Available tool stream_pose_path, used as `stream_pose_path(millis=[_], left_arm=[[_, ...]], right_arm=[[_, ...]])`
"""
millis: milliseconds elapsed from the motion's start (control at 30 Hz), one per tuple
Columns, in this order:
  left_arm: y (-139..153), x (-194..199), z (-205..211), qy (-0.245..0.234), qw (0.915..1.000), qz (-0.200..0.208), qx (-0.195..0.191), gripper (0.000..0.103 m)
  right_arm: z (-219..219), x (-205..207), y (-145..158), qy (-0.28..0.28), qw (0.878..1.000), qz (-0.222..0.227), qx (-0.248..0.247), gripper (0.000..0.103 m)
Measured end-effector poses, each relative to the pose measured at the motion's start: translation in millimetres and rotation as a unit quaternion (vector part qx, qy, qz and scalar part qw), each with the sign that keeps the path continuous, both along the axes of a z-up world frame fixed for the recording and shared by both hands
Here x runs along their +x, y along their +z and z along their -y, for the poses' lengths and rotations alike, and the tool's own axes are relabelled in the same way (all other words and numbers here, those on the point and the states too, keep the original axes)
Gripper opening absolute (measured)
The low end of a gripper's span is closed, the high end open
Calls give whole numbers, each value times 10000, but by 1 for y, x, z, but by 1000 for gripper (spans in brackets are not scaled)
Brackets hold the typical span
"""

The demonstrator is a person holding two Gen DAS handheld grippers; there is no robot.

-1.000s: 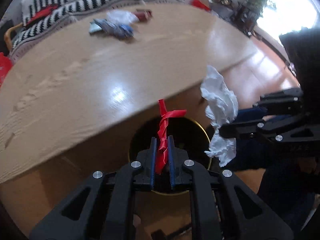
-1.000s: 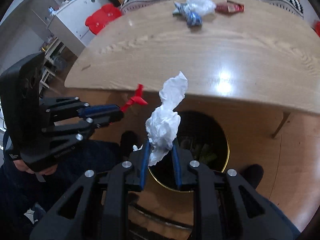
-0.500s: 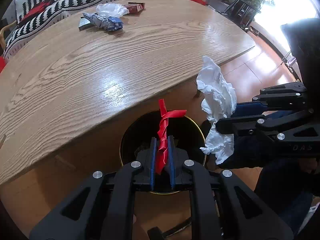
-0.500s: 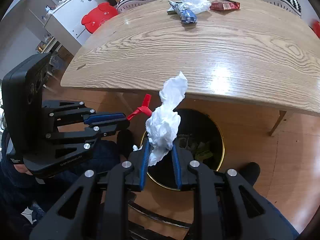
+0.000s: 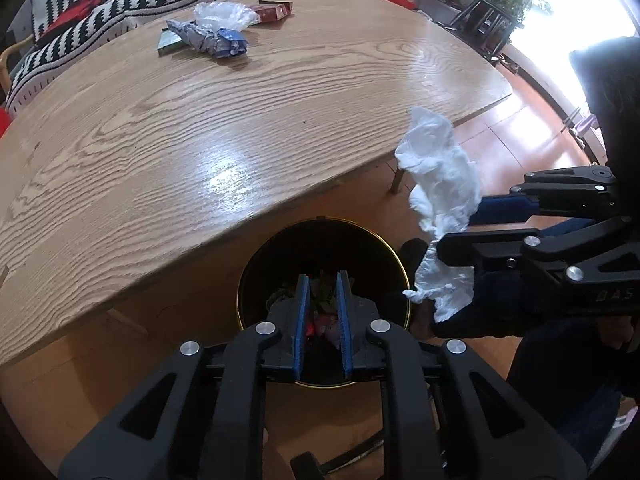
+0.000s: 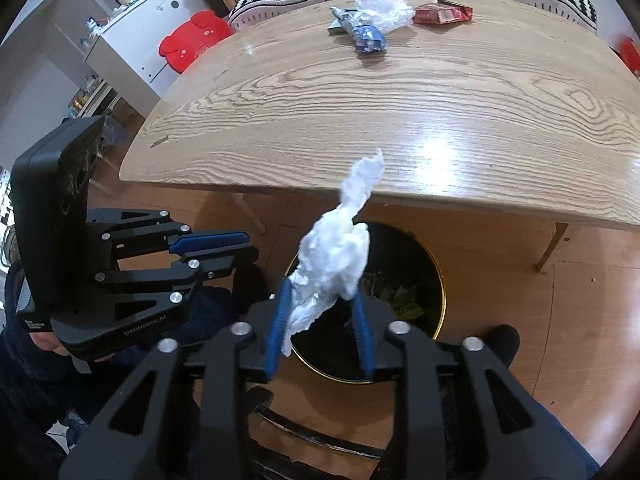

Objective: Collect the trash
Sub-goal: 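Carry ribbon and tissue over the bin and open both tools, then grasp the blue-wrapped foil with the left tool while the right tool grasps the red cigarette pack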

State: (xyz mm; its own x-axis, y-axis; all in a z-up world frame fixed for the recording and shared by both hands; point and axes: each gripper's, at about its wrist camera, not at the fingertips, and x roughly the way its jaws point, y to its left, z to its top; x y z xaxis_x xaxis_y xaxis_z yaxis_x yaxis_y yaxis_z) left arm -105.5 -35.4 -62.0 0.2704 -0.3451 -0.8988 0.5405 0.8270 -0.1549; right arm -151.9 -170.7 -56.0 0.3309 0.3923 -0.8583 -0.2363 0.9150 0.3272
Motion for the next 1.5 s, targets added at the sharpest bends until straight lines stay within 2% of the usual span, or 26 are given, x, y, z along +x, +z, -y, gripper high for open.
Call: stream_pose_path(millis=[67,100,133,367,633,800,967,1100,1267,1333,1500], left_arm=[[0,1,-2,52,10000,-13,-9,34],[0,1,-2,71,10000,-3,-24,51],[2,1,-3,94,9999,34,-53,57],[3,1,-3,148,9999,70,-25,59],[5,3,-3,223,9997,128,-30,63],[12,13,-7,432,9988,200,-98,72],[26,43,-10,834,9957,361,-178,80],[33,88,-5,1232,9914,423,-156,81],[36,151,3,1742,9829,600,-81,82],[33,176,8,1905,9796,635,-51,82],[17,222,17,2282,9724,485,-50,82]], right_arm=[[1,0,2,-11,10000,29,30,48],[1,-1,3,-6,10000,53,38,52],[1,-1,3,-7,10000,74,30,53],[3,-1,4,-41,9999,88,44,55],[3,-1,7,-98,9998,157,50,61],[11,6,13,-314,9992,236,101,62],[26,26,29,-688,9967,399,184,68],[46,66,54,-1210,9904,625,217,70],[69,136,72,-1923,9787,609,381,79],[72,163,75,-2127,9747,645,259,81],[80,238,67,-2631,9630,397,434,83]])
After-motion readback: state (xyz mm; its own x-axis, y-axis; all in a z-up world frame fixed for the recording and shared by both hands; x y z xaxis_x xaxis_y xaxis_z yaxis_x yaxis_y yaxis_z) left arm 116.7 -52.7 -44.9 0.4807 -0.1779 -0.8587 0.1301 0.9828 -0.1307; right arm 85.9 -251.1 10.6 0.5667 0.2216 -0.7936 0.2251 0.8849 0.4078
